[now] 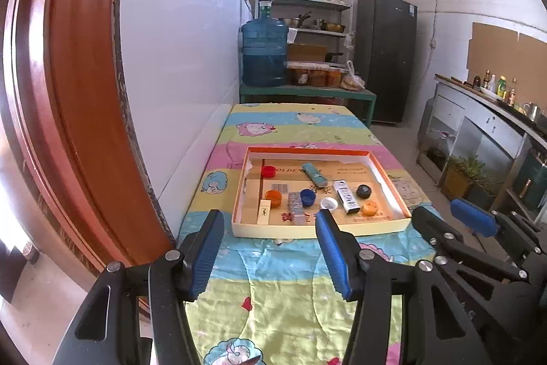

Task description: Organize rigid objects

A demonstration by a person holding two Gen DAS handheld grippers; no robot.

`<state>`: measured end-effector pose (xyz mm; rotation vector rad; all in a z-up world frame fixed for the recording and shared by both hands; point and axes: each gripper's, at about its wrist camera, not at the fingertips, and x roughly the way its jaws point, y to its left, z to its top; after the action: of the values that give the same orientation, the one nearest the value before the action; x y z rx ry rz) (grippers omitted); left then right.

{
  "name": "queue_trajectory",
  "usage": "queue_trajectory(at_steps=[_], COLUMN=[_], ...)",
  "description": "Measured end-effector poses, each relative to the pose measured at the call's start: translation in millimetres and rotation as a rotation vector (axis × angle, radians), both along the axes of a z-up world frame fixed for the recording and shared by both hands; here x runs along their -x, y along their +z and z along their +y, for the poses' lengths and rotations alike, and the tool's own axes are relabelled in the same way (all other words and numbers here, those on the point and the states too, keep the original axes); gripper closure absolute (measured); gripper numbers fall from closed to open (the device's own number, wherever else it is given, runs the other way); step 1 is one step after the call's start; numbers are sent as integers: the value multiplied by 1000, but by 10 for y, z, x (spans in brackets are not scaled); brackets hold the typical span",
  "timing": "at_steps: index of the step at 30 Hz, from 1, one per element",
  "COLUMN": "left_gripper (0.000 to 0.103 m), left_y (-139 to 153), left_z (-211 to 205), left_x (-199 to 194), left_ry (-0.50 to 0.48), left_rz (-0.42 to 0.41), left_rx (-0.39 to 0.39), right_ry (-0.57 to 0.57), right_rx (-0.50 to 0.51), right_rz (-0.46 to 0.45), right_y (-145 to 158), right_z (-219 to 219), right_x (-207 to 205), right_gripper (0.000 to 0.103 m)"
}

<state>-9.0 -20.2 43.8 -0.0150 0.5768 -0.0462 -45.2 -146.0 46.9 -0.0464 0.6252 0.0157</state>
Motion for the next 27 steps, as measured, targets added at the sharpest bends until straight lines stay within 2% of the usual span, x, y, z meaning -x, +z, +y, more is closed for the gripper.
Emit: queue_trajectory(at_steps=[4,11,27], left_gripper=[48,48,48], left_y=[38,51,73], left_z=[12,41,35], left_x=[58,99,124], left_ry=[-1,6,3], left_rz=[-6,-9,-1], left_rx=[5,7,0], right_ry=[-4,-17,-11], right_rx=[35,21,5], right_rz=[-15,-11,-5], right_y=[54,87,105], right_z=[63,52,18], right_x=[75,114,108], right_gripper=[46,42,41])
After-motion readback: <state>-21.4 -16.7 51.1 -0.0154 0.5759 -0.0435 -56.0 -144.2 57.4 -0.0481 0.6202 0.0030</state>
